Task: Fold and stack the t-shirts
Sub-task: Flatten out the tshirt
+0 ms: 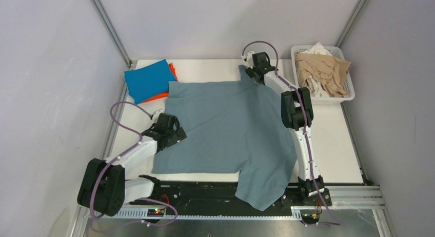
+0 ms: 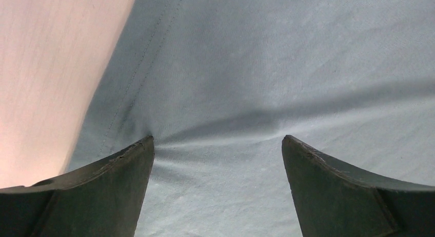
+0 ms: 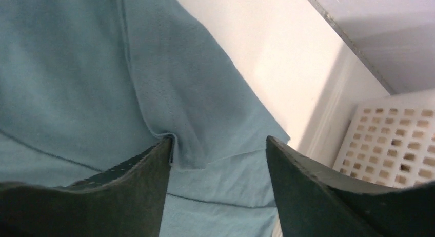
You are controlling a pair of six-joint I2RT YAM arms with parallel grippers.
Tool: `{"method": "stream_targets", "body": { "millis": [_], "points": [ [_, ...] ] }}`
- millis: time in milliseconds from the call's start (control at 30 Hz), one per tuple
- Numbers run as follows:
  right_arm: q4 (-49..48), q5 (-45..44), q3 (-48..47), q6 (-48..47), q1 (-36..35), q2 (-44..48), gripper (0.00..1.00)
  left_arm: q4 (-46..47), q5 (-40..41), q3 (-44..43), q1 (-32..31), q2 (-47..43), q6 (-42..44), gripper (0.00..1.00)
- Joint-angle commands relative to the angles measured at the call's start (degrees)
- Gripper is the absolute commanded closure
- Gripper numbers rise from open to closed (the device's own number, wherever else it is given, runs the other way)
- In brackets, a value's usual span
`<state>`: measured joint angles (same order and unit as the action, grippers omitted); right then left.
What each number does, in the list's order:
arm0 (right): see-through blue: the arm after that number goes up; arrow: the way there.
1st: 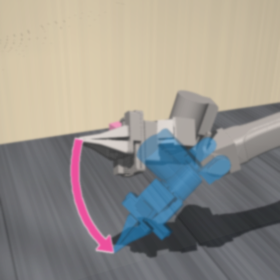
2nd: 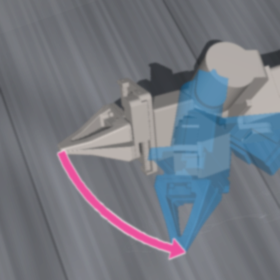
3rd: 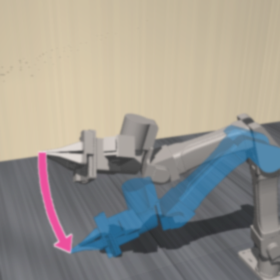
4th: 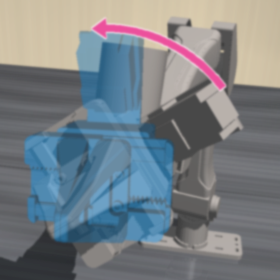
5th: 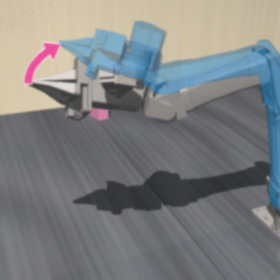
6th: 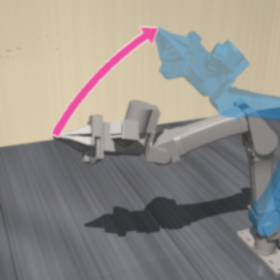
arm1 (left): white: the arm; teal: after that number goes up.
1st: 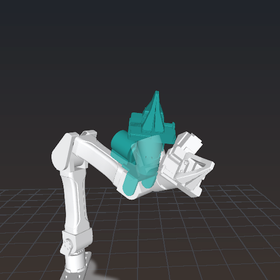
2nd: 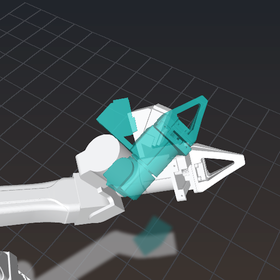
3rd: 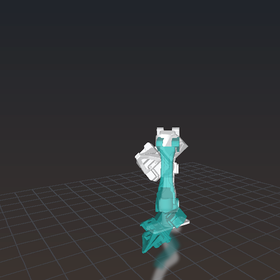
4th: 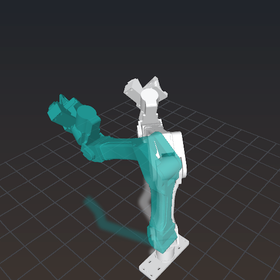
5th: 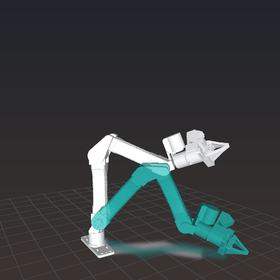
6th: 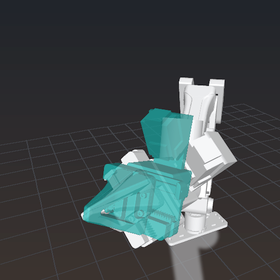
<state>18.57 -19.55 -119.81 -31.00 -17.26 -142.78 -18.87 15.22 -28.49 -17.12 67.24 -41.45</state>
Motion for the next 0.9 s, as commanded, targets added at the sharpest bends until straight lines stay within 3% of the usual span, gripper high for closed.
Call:
{"method": "stream_targets", "body": {
  "millis": [0, 33, 167, 433, 700, 867],
  "points": [
    [2.9, 11.4, 0.7, -3.5, 0.9, 0.9, 0.33, -3.1, 2.4, -1.9, 0.6, 2.9, -1.6, 0.00],
    [3.5, 13.1, 3.4, -5.4, 0.3, 1.6, 0.35, -3.2, 2.5, -2.1, 0.7, 3.3, -1.6, 0.00],
    [2.1, 12.5, 8.2, -9.7, -1.5, 3.4, 0.58, -4.4, 2.7, -2.5, 0.9, 2.7, -1.4, 0.00],
    [-1.2, 9.5, 4.4, -7.5, -0.7, 1.0, 0.98, -9.5, 9.3, -4.1, 1.3, -1.0, -1.5, 0.00],
    [-13.6, 2.2, 2.0, -7.9, 0.4, -0.5, 1.00, -9.5, 8.4, -5.3, 1.3, 2.5, -1.8, 0.00],
    [-18.8, -0.3, -6.0, -9.3, 2.1, -6.5, 1.00, -9.5, 8.0, -6.0, 1.4, 4.5, -1.9, 0.00]
  ]
}}
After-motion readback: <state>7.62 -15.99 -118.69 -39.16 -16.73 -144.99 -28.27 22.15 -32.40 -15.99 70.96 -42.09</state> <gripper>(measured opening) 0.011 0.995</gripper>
